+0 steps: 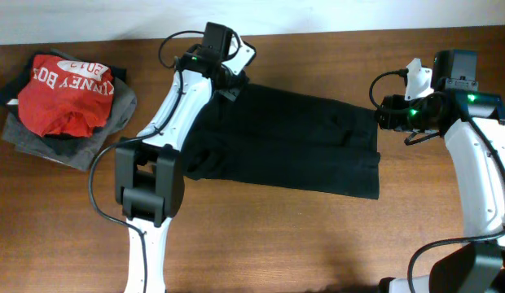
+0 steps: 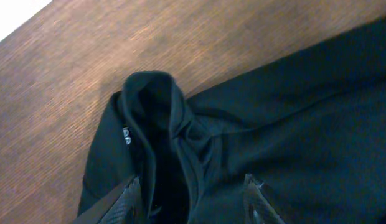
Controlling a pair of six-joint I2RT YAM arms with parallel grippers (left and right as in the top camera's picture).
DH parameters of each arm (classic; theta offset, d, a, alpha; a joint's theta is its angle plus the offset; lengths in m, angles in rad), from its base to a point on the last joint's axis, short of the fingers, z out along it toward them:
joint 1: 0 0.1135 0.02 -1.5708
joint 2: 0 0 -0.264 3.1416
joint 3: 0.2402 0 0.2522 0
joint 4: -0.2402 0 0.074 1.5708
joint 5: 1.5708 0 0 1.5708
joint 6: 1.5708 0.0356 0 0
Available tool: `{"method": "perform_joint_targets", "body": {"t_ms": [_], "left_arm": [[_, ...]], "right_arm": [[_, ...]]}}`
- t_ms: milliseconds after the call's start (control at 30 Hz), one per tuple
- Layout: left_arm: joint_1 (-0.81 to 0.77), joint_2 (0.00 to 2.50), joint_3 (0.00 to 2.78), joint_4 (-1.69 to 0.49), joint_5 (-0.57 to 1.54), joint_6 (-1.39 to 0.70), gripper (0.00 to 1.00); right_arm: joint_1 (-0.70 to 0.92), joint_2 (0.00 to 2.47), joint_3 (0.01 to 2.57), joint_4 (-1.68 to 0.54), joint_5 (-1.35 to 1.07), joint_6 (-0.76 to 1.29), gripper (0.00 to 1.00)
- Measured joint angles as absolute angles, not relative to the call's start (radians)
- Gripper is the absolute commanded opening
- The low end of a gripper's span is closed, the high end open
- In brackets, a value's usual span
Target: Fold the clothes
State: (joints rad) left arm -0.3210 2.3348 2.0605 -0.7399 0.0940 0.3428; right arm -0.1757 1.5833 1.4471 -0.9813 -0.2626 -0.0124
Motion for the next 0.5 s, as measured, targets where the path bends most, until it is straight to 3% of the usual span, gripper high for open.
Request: {"method": "perform_joint_targets", "body": {"t_ms": [367,500], "left_arm": [[-0.321,2.414,2.061,-0.724,-0.042,0.380,0.57],[-0.321,2.436,2.061,-0.723,-0.069,0.382,0.51]], "right_arm": [[-0.176,1.583,1.447,-0.984,-0.260,-0.012,0.50],[-0.176,1.583,1.447,-0.984,-0.260,-0.018,0.50]]}}
